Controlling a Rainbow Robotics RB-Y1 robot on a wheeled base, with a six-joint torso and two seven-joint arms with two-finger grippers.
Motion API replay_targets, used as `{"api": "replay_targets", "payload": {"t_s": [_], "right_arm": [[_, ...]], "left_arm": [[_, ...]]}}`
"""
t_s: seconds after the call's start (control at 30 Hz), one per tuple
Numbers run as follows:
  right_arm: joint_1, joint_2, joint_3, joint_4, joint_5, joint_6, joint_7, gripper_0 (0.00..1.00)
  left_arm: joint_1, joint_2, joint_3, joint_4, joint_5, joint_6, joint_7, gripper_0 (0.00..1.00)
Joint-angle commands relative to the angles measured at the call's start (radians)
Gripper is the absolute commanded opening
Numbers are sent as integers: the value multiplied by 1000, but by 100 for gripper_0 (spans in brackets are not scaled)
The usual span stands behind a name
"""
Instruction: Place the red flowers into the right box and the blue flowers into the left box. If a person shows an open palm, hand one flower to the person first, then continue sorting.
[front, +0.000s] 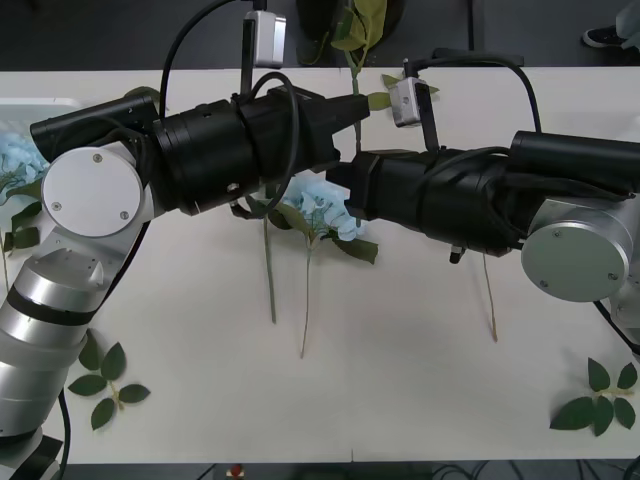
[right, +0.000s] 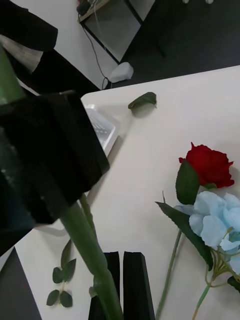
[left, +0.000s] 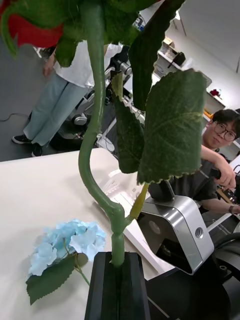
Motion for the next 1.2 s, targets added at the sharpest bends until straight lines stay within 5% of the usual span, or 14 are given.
{"api": "replay_targets", "payload": {"t_s": [0.03,0.1,0.17,0.43,0.6,0.83,1.2], "right_arm": [[-19,2,-18,-12,1,-25,24,0],[-19,0,-18,-10,1,-30,21,0],[-19,0,-18,-9,1,-33,17,0],[-19,-21,-58,-9,-22,-39,8,0],[-34,-104,-154,-9,-141,75,21,0],[-63,-268,-391,5,-358,449,10,0],[-65,-403,-598,181,-341,917,19,0]], "left_arm": [[-41,11,10,-19,14,-6,26,0],[-43,11,10,-18,20,-6,28,37],[-44,13,11,-18,23,-6,31,60],[-47,13,15,-19,28,-6,36,99],[-47,13,16,-19,29,-5,34,100],[-47,11,24,-18,28,0,36,100],[-55,8,119,-18,-43,153,65,100]]}}
